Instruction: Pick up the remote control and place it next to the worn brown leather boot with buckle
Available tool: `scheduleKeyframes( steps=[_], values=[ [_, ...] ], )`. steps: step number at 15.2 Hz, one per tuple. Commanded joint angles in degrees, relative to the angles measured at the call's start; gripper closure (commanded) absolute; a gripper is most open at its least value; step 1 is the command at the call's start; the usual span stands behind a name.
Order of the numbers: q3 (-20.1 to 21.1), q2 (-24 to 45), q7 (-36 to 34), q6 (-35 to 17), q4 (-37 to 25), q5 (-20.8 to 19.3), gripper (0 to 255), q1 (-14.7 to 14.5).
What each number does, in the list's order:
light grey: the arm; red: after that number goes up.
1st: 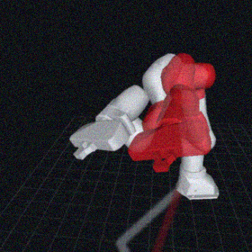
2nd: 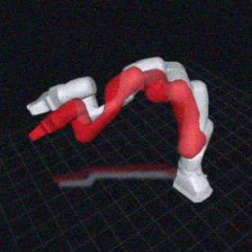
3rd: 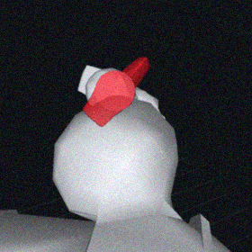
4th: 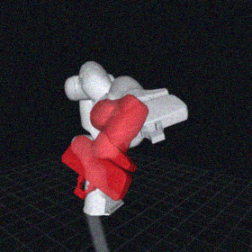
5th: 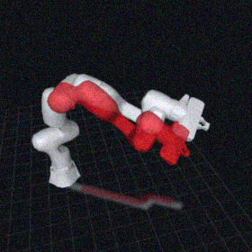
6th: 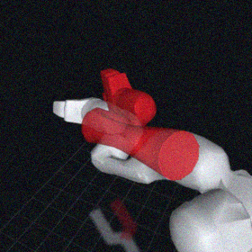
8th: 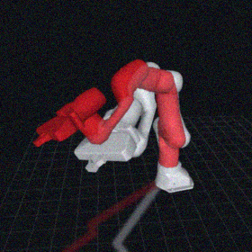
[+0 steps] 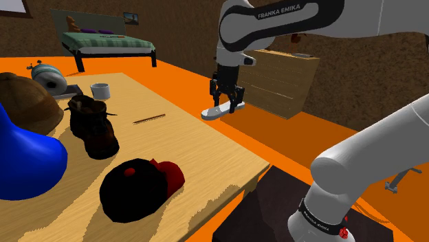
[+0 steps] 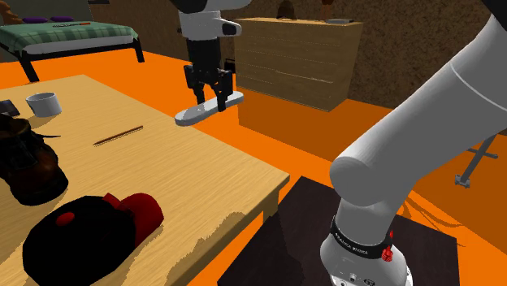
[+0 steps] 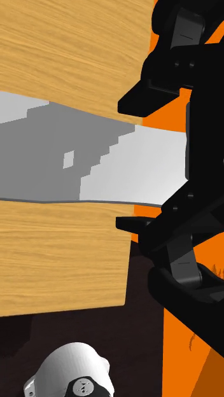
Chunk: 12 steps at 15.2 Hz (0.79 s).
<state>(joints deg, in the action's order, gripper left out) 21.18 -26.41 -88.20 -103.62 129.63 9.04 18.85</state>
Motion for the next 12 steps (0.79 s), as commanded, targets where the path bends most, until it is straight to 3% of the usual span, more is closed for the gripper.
scheduleKeyframes(
  steps=[1, 12],
  values=[
    [-0.2, 0.0, 0.0, 1.5, -1.5, -0.1, 255, 0.1],
    [-1.0, 0.5, -0.3, 9.9, -10.3, -0.8, 255, 0.5]
  ],
)
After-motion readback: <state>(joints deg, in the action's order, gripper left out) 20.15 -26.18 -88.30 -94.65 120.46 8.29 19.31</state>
